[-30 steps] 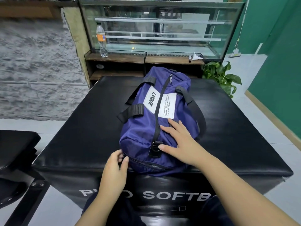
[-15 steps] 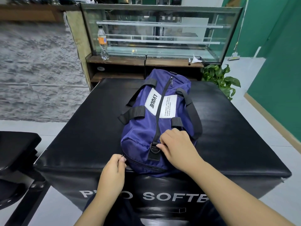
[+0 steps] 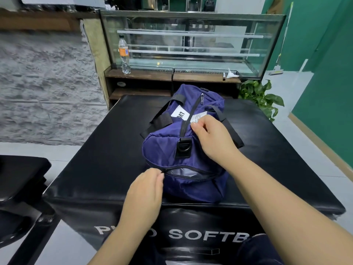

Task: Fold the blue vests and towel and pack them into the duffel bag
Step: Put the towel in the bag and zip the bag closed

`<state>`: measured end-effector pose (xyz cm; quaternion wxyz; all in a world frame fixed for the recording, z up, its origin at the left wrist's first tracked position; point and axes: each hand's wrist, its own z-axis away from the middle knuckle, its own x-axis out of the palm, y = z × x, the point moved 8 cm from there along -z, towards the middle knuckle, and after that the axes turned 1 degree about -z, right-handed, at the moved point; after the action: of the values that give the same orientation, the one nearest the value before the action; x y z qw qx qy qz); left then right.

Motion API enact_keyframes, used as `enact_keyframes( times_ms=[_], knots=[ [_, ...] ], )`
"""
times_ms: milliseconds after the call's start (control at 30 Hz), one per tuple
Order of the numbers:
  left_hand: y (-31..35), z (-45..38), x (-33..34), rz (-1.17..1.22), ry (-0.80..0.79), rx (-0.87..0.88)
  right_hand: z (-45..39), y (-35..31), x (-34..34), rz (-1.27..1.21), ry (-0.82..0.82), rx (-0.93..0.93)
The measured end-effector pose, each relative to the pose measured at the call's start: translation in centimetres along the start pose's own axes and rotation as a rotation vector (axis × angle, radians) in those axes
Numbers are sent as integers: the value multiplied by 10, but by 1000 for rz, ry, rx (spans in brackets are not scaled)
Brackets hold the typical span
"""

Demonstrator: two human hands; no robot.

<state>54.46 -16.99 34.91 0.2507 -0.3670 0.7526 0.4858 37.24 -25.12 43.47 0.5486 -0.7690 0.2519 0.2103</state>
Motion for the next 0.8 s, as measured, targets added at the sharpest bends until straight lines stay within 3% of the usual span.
enact_keyframes(
  times_ms=[267, 500, 667, 800],
  knots=[
    [62, 2, 26, 50, -90, 171, -3, -11, 3, -14, -106, -16],
    [107, 3, 58, -43, -126, 358, -10, -9, 3, -3, -154, -16],
    [108, -3, 69, 5, -375, 326, -8, -4, 2, -48, -177, 6],
    [90, -9, 55, -58, -415, 377, -3, 0, 0, -46, -263, -37]
  ],
)
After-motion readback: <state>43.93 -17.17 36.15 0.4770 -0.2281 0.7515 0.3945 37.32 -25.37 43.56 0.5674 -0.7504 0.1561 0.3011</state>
